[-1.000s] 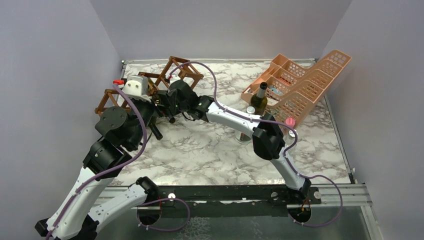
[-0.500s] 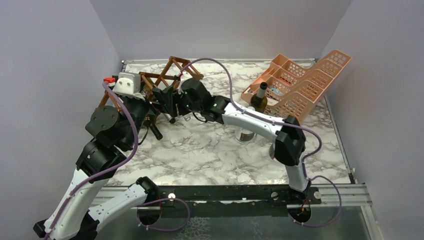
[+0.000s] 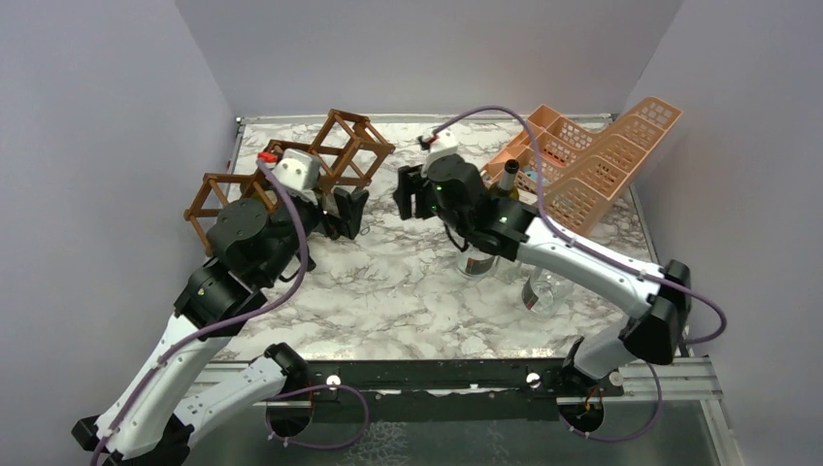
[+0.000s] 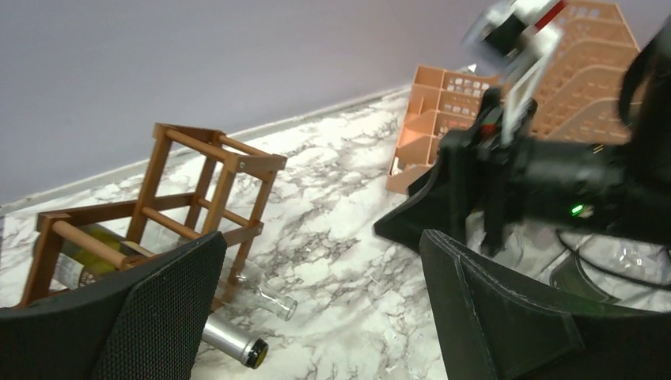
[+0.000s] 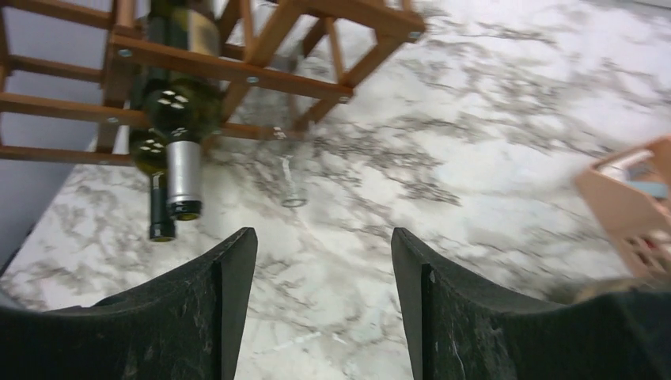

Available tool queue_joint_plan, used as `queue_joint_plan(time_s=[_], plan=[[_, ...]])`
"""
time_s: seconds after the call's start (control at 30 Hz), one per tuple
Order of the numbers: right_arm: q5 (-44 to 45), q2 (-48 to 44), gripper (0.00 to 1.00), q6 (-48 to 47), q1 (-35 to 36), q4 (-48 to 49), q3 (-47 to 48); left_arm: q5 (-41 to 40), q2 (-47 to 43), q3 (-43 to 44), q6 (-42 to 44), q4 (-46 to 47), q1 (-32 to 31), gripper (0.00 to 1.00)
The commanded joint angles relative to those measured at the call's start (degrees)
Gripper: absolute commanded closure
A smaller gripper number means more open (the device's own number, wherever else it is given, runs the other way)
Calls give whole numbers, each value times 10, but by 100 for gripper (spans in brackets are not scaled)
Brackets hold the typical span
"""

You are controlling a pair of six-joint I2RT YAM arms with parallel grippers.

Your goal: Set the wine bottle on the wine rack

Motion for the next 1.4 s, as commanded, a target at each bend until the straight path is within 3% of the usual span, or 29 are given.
queue_joint_plan(time_s=[0.0, 0.23, 0.6, 0.97, 1.23, 1.37], plan=[[143, -90, 34, -28, -10, -58, -43, 48, 17, -21, -2, 22, 0, 1], [218, -144, 34, 45, -10, -202, -69, 33, 21, -69, -32, 88, 0, 1], [296, -208, 34, 93, -10, -299, -75, -2, -32, -171, -87, 230, 0, 1], [396, -242, 32, 159, -19, -390, -89, 101, -28, -169, -59, 225, 0, 1], [294, -258, 32, 112, -103, -321, -136, 125, -22, -168, -50, 223, 0, 1], [252, -255, 38, 117, -131, -317, -155, 128, -23, -171, -49, 223, 0, 1]])
